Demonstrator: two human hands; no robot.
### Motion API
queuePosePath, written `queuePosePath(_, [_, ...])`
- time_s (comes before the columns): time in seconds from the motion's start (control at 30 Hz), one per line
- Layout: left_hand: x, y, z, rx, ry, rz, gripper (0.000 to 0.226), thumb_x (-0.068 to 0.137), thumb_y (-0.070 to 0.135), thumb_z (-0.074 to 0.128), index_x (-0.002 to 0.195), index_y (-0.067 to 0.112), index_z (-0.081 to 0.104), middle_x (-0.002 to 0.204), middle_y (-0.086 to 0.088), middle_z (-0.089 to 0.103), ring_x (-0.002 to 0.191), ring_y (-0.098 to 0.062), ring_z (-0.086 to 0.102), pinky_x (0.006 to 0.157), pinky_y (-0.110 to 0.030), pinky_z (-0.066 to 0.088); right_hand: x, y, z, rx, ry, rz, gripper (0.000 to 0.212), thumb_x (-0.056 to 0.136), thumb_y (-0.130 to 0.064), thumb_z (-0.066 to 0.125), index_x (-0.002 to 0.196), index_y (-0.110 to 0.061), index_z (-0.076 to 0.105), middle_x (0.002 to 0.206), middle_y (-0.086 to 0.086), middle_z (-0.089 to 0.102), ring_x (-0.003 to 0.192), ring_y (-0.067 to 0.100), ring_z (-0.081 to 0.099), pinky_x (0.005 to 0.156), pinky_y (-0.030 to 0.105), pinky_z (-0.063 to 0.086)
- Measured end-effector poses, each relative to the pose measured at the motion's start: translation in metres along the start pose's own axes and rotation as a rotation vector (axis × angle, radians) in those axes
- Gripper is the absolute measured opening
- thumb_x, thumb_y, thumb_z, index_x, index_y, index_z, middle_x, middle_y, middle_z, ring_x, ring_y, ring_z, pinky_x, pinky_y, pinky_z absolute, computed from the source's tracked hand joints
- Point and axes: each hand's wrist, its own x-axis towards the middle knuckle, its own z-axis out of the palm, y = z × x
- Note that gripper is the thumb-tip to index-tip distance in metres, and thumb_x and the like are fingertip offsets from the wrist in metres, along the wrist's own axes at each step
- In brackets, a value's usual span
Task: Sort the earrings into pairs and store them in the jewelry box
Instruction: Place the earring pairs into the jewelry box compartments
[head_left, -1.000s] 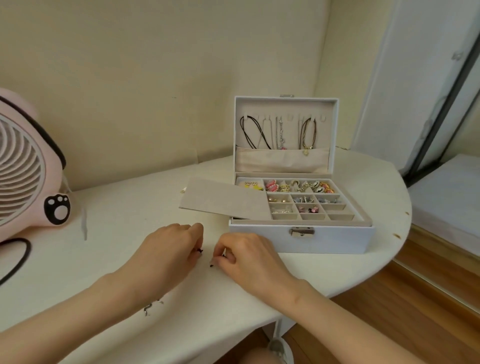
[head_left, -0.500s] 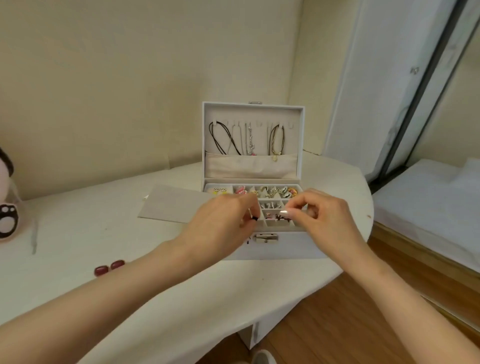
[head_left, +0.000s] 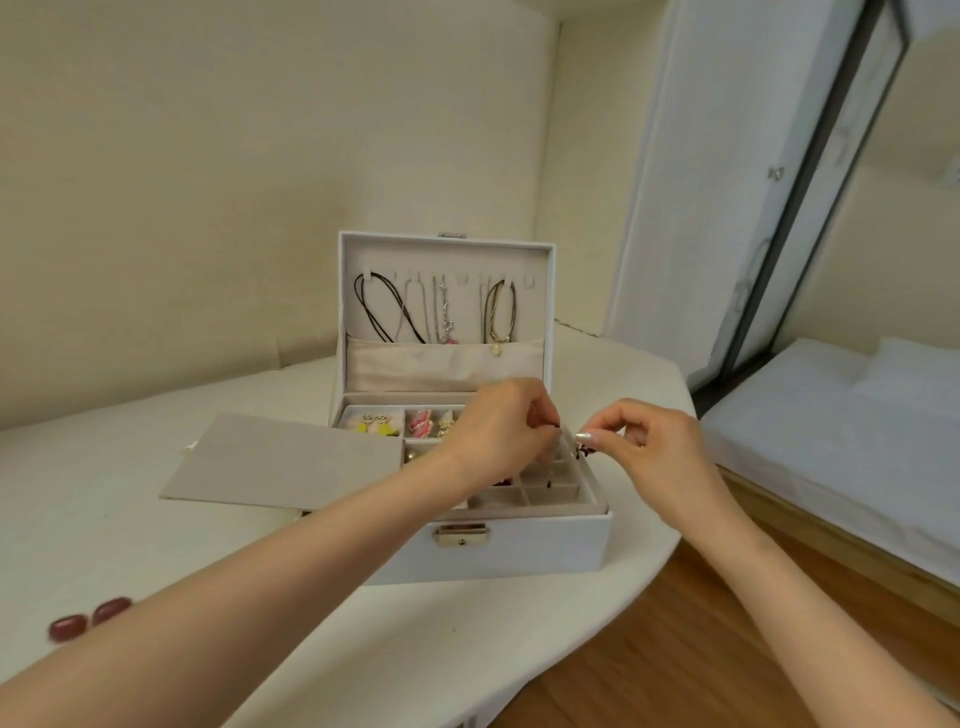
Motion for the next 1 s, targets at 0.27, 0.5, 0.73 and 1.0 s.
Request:
queuePosePath(0.27, [-0.007,-0.009,0.004,0.236,-0.007,0.001,0.006,0.086,0.022,0.059,0.091,0.018,0.059,0.089,0.002,0.065,0.085,-0.017,0.06,0.071,-0.031,0.047,0.006,0.004,0.011,-0.003,-0.04,0.015,0.004,0.082,-0.018,0.07,0.078,-0.021,0.069,0.068,-0.009,0.062,0.053,-0.002,0.049,0.056,0.02,0.038])
queuePosePath(0.5, [-0.014,-0.014,0.001,0.506,-0.002,0.085,0.016,0.086,0.034,0.059,0.093,0.019,0.061,0.101,-0.001,0.058,0.099,-0.019,0.051,0.072,-0.028,0.036,0.007,-0.001,0.02,-0.042,-0.085,0.046,0.004,0.079,-0.02,0.072,0.076,-0.017,0.072,0.06,-0.012,0.056,0.052,-0.011,0.049,0.055,0.016,0.031])
queuePosePath(0.73, [-0.018,-0.016,-0.012,0.408,0.03,0.063,0.013,0.091,0.02,0.052,0.1,0.02,0.061,0.106,0.002,0.057,0.104,-0.017,0.048,0.077,-0.03,0.04,0.008,0.001,0.023,-0.124,-0.107,0.036,0.003,0.078,-0.023,0.073,0.078,-0.02,0.072,0.083,-0.006,0.061,0.063,0.003,0.046,0.065,0.025,0.041])
queuePosePath(1.0, [-0.029,-0.014,-0.011,0.443,-0.107,0.154,0.037,0.086,0.006,0.044,0.102,0.031,0.065,0.103,0.003,0.051,0.104,-0.014,0.041,0.065,-0.024,0.015,0.001,0.005,0.015,-0.17,-0.065,-0.036,0.012,0.086,-0.021,0.064,0.087,-0.032,0.07,0.08,-0.011,0.056,0.064,0.001,0.046,0.061,0.014,0.034])
